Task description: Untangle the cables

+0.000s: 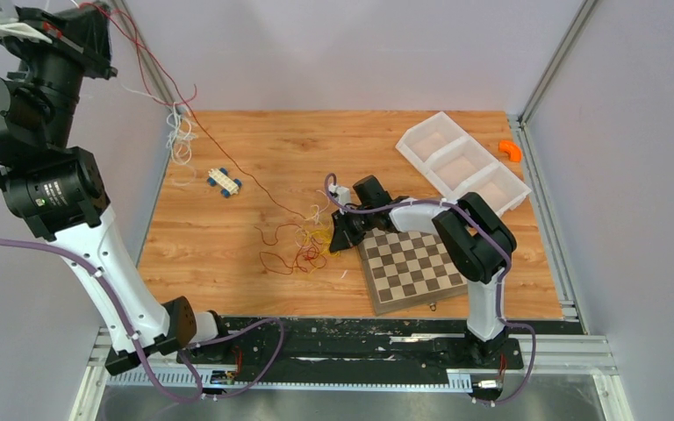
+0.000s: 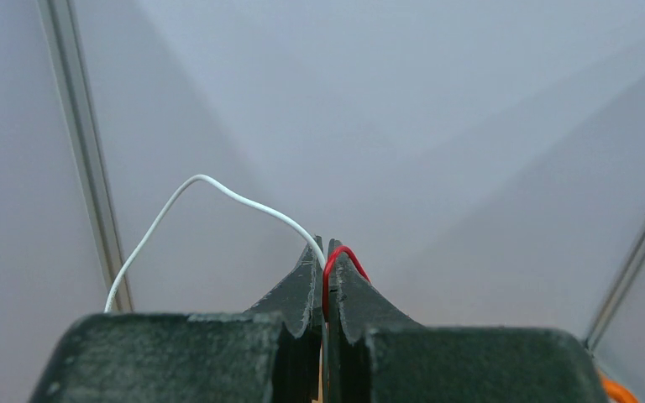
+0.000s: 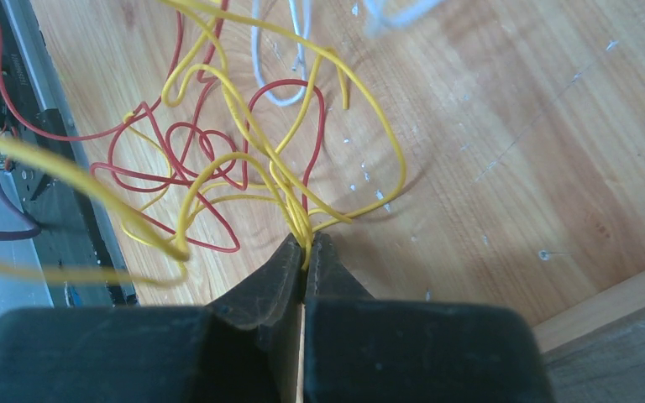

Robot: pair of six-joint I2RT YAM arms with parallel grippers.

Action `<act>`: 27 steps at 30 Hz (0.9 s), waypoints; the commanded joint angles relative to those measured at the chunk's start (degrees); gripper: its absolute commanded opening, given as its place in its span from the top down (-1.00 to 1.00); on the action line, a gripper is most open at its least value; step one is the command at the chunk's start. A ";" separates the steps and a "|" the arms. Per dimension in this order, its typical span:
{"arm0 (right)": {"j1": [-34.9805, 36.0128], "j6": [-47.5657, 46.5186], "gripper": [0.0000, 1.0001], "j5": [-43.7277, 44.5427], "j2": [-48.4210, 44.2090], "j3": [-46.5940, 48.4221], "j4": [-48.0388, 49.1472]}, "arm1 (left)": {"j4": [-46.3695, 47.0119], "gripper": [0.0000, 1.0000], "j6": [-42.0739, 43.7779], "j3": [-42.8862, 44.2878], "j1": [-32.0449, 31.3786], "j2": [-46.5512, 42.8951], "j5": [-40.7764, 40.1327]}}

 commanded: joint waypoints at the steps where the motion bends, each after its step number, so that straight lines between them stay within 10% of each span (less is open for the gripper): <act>1: 0.32 -0.99 1.00 1.55 2.44 1.01 -2.36 | 8.33 1.00 -5.99 7.14 0.24 2.59 -4.86; 6: 0.35 -1.18 0.94 0.53 0.46 1.94 -2.85 | 9.54 1.00 -9.60 -0.77 0.22 0.67 -0.27; 12: 0.00 -4.12 -0.17 -6.45 -5.75 6.28 -7.42 | 14.71 1.00 -14.59 -25.69 -1.61 -8.95 14.50; 17: -1.13 -9.53 -0.71 -7.90 -10.66 10.00 -14.11 | 4.97 1.00 2.40 -43.70 -10.69 -13.66 14.53; 22: -4.04 -8.67 -0.76 -8.34 -12.53 9.60 -15.44 | 1.73 1.00 10.95 -58.37 -20.85 -9.97 6.14; 27: -4.41 -8.59 -0.72 -7.94 -13.42 9.20 -15.73 | -14.42 -0.53 20.31 -49.17 -22.67 4.58 -0.45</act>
